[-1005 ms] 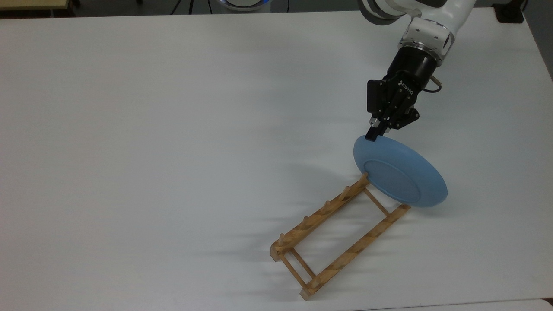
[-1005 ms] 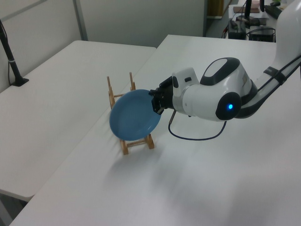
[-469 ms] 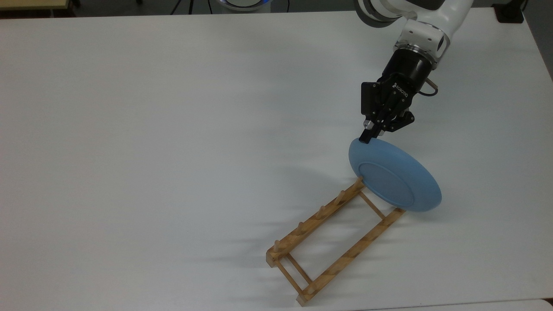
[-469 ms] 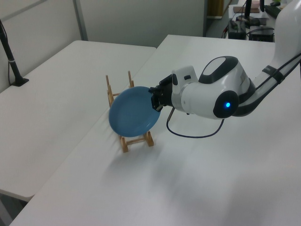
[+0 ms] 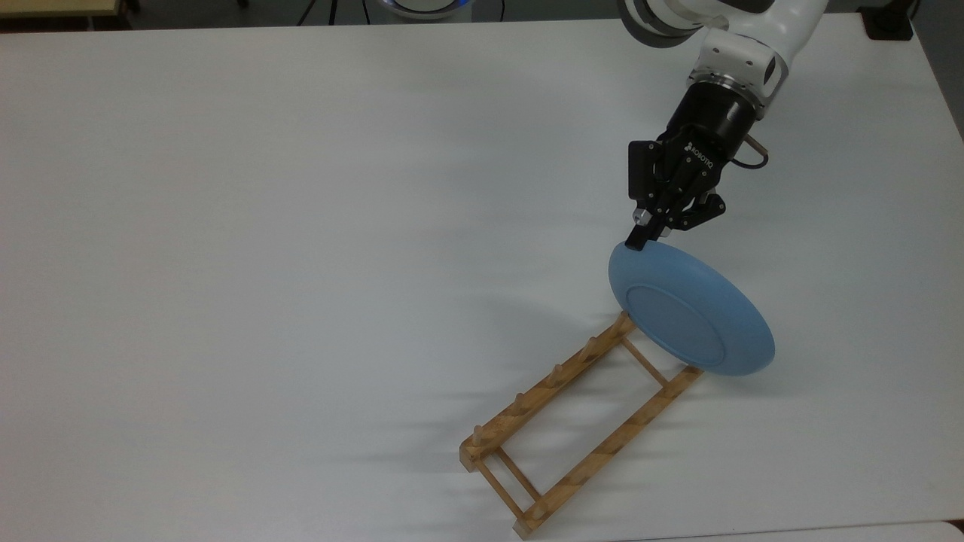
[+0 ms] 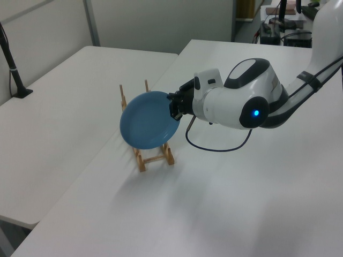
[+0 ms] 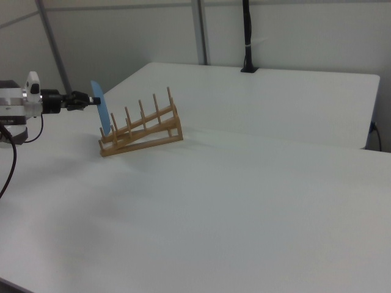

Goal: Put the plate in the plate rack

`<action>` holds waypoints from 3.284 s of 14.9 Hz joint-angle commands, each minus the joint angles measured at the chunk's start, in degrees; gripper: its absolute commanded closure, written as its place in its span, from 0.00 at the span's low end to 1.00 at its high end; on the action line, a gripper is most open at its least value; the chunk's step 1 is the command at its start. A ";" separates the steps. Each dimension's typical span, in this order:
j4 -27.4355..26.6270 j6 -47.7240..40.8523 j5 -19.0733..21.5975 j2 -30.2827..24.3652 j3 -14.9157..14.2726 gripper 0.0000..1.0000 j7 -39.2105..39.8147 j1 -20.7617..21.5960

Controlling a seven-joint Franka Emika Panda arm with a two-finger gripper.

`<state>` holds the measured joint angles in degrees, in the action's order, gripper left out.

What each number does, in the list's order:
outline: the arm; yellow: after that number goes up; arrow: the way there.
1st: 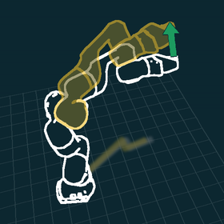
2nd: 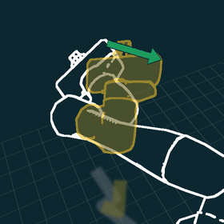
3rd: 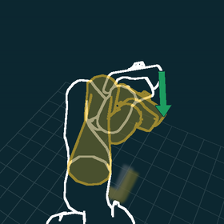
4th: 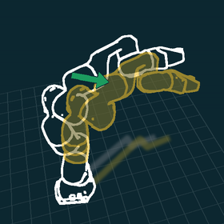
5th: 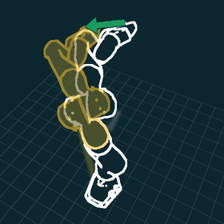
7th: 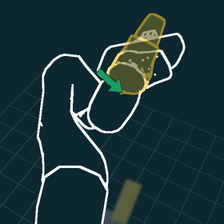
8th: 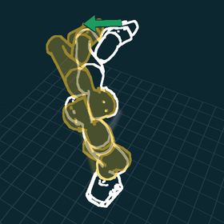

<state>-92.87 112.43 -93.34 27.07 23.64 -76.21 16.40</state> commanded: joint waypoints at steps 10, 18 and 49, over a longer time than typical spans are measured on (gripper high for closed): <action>-0.12 -1.07 -2.11 2.10 -0.44 1.00 -1.49 -0.05; 0.14 -1.07 -1.32 2.63 -0.44 0.00 -1.40 -0.05; -3.02 -20.06 97.11 -34.98 -15.29 0.00 67.89 -18.32</action>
<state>-93.72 90.74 0.39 -6.31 8.89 -22.19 2.17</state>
